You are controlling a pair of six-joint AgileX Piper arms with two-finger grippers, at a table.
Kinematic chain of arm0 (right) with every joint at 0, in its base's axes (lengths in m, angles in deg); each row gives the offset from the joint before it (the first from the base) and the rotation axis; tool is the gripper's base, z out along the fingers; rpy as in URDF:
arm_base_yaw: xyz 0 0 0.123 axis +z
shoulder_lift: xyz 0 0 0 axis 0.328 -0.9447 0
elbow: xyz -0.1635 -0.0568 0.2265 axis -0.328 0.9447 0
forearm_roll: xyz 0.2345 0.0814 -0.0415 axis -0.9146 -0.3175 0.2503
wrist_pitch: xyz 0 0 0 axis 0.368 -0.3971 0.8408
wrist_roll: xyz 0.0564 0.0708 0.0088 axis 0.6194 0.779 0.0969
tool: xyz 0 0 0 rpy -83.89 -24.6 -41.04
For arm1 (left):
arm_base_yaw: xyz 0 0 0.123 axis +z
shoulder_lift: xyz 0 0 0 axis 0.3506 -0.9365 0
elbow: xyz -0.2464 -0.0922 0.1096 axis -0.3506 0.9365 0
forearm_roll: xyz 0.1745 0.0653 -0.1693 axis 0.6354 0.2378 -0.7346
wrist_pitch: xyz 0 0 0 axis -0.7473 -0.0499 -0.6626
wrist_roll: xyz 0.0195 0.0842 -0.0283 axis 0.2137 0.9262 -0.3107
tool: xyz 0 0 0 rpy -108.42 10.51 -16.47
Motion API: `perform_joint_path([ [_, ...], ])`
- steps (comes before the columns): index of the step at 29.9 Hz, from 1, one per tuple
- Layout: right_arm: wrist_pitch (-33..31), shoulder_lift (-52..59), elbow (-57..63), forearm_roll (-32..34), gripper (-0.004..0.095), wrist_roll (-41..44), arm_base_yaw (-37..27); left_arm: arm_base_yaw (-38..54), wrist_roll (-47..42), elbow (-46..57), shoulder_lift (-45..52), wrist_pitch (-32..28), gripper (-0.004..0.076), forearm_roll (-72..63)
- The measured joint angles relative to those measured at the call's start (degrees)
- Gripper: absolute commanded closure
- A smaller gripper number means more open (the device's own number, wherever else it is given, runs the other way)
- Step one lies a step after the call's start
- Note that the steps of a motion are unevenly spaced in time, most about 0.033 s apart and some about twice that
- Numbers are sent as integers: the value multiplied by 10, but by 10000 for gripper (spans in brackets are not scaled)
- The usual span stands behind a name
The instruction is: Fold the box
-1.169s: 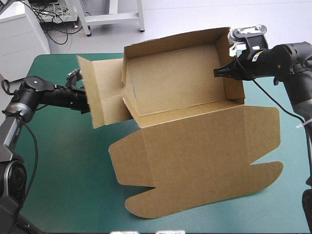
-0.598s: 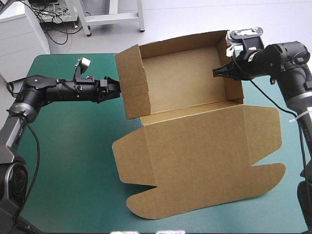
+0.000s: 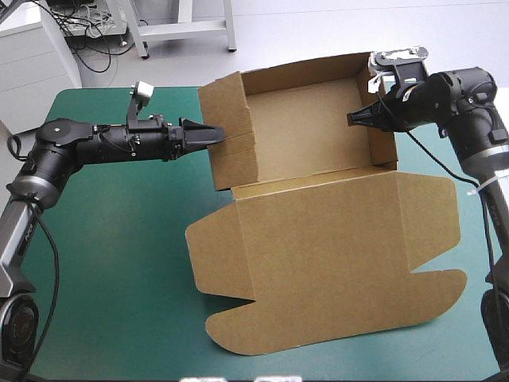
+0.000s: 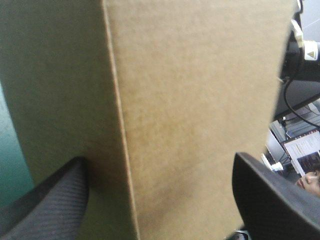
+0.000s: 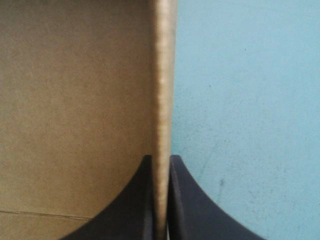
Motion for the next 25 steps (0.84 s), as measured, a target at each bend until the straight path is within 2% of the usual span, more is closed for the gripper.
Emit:
perform_joint_path([
  [6,-3,0,0,1,929,17,0,-13,-2,0,0,1,176,-2],
  [13,-11,0,0,-1,915,33,1,-17,-34,-2,1,1,239,4],
  [18,-10,2,0,29,915,52,29,-46,-99,-43,1,-30,240,114],
  [25,-10,6,0,138,915,124,103,-125,-273,-136,1,-72,240,366],
])
